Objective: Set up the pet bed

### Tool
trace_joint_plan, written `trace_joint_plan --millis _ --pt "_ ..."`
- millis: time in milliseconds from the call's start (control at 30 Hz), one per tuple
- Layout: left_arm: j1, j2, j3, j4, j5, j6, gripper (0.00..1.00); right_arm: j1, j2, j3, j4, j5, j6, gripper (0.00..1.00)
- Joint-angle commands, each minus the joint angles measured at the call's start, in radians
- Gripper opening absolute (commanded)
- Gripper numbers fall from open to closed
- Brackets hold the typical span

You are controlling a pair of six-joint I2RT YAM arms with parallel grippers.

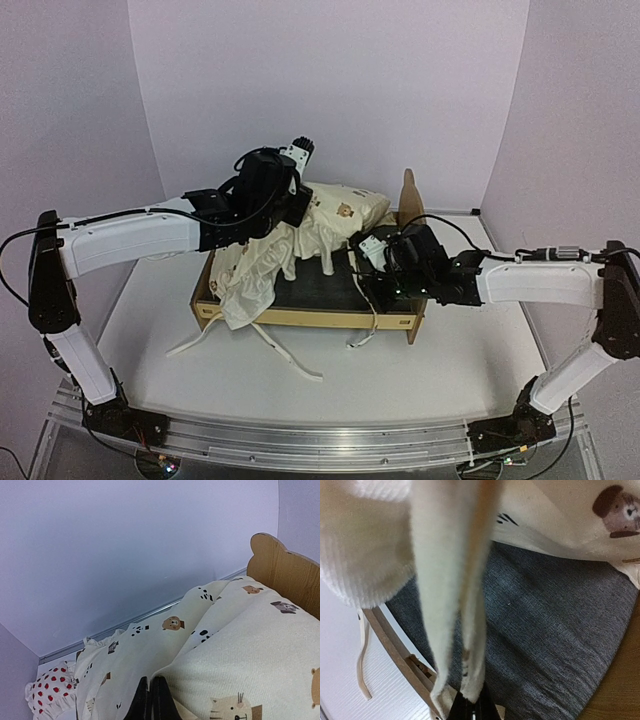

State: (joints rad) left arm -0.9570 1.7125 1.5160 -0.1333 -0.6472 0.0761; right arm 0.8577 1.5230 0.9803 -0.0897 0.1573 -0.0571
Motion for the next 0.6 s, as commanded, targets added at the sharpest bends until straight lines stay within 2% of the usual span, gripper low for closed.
trace_joint_plan --millis 0,133,333,567 --pt "0.014 -0.086 -0.005 0.017 -0.047 -0.015 0.0 -0.004 0.05 0.052 0.04 -0.063 0.036 0.0" --pt "0.018 -0.099 -0.014 0.017 -0.042 -0.019 0.0 -0.004 0.035 0.066 0.013 -0.07 0.049 0.0" --pt "0.018 -0.094 -0.005 -0.002 0.004 -0.017 0.0 -0.004 -0.084 0.113 -0.226 0.057 0.046 0.0" --pt "0.017 -0.105 -0.001 0.009 0.043 -0.019 0.0 -0.004 -0.206 0.184 -0.368 0.06 0.019 0.0"
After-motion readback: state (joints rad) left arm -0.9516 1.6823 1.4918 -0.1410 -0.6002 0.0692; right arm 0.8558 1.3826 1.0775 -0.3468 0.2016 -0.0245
